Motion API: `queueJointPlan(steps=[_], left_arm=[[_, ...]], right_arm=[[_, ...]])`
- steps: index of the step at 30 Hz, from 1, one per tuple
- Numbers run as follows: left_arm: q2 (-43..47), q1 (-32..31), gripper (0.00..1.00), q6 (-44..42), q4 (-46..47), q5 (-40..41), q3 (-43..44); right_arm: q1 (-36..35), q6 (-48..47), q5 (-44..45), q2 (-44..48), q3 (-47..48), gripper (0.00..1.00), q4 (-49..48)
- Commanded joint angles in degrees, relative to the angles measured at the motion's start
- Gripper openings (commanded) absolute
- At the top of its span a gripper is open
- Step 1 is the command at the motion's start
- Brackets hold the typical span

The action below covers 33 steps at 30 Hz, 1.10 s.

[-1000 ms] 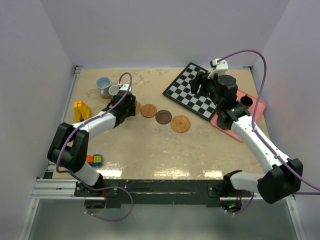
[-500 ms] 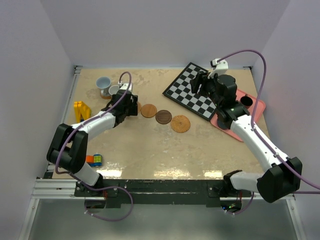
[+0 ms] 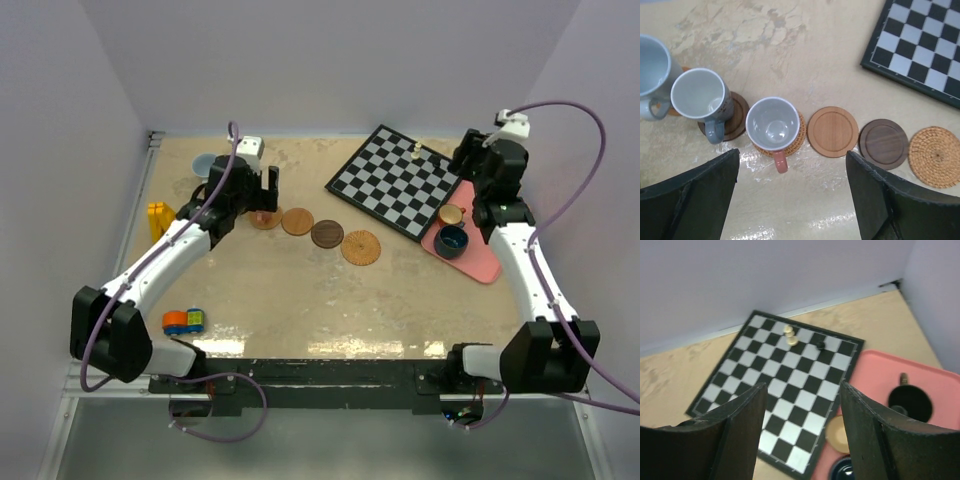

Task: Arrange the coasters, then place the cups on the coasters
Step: Pick up the cup from the tray.

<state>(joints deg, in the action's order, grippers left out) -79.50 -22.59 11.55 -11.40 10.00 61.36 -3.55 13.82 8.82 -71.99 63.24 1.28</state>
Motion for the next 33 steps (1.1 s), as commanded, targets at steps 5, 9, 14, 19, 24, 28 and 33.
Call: queueJointPlan(steps=[5, 9, 14, 19, 24, 28, 33], left_arm=[[4.35, 0.35, 0.92, -7.24, -1.62, -8.33, 5.36], [4.62, 2.11, 0.93, -6.9, 0.07, -11.82, 1.13], [5.76, 2.46, 0.92, -6.63, 0.06, -11.14, 0.25], [6.38, 2.46, 0.93, -6.89, 0.24, -10.53, -0.28], [6.2, 2.46, 0.93, -7.24, 0.15, -10.26, -0.19], [6.03, 2.46, 0.93, -7.6, 0.06, -8.78, -0.37], [5.85, 2.46, 0.93, -7.77, 0.06, -8.68, -0.37]], right_arm=[[11.1, -3.89, 6.64, -11.05, 5.23, 0.58, 1.97], [13.83, -4.77, 5.86, -16.95, 5.66, 0.49, 2.68], [14.01, -4.95, 4.36, -21.52, 6.36, 0.45, 2.06], [13.92, -6.44, 6.21, -26.27, 7.68, 0.41, 1.71], [14.01, -6.44, 6.65, -30.14, 7.86, 0.38, 1.53], [14.01, -5.83, 7.44, -31.72, 7.77, 0.36, 1.88], [13.92, -5.39, 7.79, -32.95, 7.33, 0.29, 1.62]])
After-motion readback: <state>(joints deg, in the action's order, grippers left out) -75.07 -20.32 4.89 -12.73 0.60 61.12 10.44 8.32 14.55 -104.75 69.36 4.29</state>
